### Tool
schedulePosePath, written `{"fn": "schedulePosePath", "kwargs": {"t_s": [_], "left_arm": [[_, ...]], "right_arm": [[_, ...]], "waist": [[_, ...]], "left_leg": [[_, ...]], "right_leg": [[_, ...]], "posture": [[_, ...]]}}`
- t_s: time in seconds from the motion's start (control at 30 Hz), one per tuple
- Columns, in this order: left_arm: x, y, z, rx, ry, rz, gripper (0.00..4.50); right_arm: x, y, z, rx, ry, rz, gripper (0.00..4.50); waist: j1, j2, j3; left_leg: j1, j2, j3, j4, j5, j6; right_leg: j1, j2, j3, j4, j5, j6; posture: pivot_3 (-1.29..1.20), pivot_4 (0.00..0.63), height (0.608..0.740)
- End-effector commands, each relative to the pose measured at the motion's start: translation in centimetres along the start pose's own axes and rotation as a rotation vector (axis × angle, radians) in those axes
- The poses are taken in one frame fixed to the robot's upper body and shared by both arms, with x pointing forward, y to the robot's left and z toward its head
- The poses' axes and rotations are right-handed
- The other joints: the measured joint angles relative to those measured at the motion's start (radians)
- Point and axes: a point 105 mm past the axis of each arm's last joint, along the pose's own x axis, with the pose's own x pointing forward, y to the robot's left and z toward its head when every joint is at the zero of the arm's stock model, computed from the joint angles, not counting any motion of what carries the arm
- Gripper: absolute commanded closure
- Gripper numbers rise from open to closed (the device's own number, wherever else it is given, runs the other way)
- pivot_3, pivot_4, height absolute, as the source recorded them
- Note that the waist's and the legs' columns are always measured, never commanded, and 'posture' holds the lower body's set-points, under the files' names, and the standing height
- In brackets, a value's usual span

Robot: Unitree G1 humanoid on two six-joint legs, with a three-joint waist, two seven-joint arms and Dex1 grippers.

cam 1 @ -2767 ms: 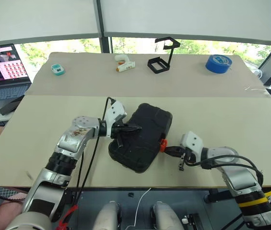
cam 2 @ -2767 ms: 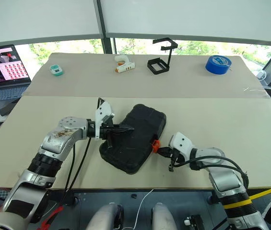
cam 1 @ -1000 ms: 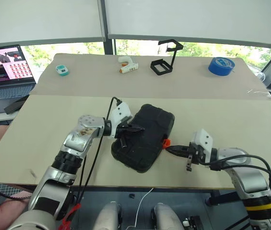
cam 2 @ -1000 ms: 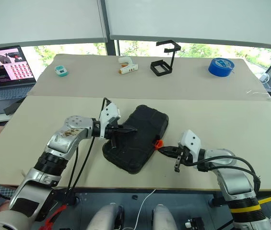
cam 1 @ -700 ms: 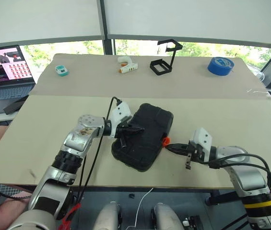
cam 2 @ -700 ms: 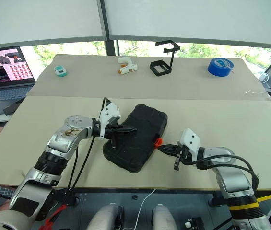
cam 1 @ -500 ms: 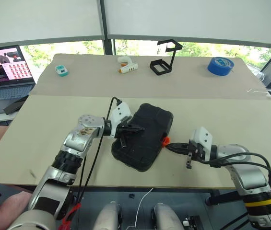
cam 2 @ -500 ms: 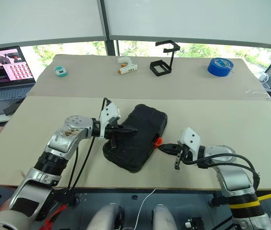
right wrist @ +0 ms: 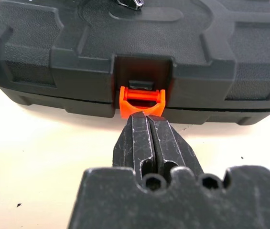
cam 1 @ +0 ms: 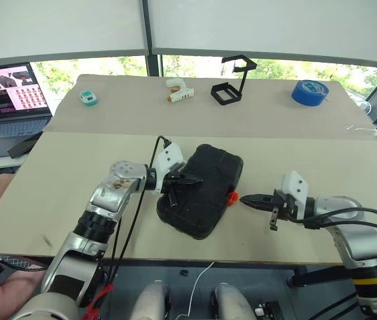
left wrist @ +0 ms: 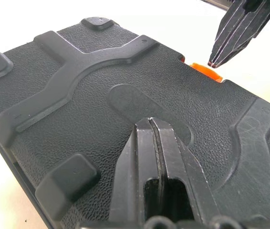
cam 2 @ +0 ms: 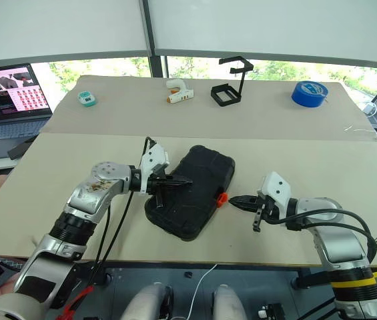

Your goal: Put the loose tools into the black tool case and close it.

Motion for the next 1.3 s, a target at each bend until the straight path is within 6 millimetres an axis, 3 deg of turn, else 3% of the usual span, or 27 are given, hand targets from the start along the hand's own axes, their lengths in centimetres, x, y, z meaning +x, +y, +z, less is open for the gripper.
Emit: {"fn": "schedulePosePath", "kwargs": {"t_s": [0.03,0.4,0.57,0.77,0.97,1.13,1.3], "left_arm": [[1.0,-1.4,-3.9,-0.099,0.118,-0.048,4.48],[1.0,-1.3,-3.8,-0.097,0.120,-0.042,4.48],[1.0,-1.4,-3.8,-0.100,0.116,-0.040,4.48],[1.0,-1.5,-4.0,-0.102,0.118,-0.045,4.48],[1.1,-1.6,-4.0,-0.100,0.119,-0.050,4.48],[1.1,-1.6,-4.0,-0.099,0.124,-0.052,4.48],[1.0,-1.5,-3.9,-0.098,0.125,-0.047,4.48]], "right_arm": [[0.9,0.0,1.3,-0.040,-0.042,0.009,4.50],[2.6,0.6,2.8,-0.042,-0.108,0.055,4.50],[1.0,-0.2,3.0,-0.025,-0.116,0.011,4.50],[-0.7,-0.9,0.5,0.008,-0.004,-0.032,4.50],[0.5,-0.6,-0.9,0.009,0.043,-0.015,4.50],[1.8,-0.2,-0.1,0.006,0.003,0.017,4.50],[1.8,-0.4,1.0,-0.003,-0.054,0.004,4.50]], "waist": [[-0.001,0.000,-0.001],[0.000,0.000,-0.002],[0.000,0.000,-0.002],[0.003,0.000,-0.002],[0.004,0.000,-0.002],[0.004,0.000,-0.002],[0.003,0.000,-0.002]], "left_leg": [[0.000,0.000,0.000,0.000,0.000,0.000],[0.000,0.000,0.000,0.000,0.000,0.001],[0.000,0.000,0.000,0.000,0.000,0.001],[0.000,0.000,0.000,0.000,-0.001,0.001],[0.000,0.000,0.000,0.000,-0.001,0.001],[0.000,0.000,0.000,0.000,-0.001,0.001],[0.000,0.000,0.000,0.000,-0.001,0.001]], "right_leg": [[0.000,0.000,0.000,0.000,0.000,0.000],[0.000,0.000,0.000,-0.001,0.000,0.000],[0.000,0.000,0.000,0.000,0.000,0.000],[0.000,0.000,0.000,-0.001,0.000,0.000],[0.001,0.000,0.000,-0.001,0.000,0.000],[0.000,0.000,0.000,-0.001,0.000,0.000],[0.000,0.000,0.000,-0.001,0.000,0.000]], "posture": [[0.00,0.150,0.740],[0.00,0.150,0.740],[0.00,0.150,0.740],[0.00,0.150,0.740],[0.00,0.150,0.740],[0.00,0.150,0.740],[0.00,0.150,0.740]]}}
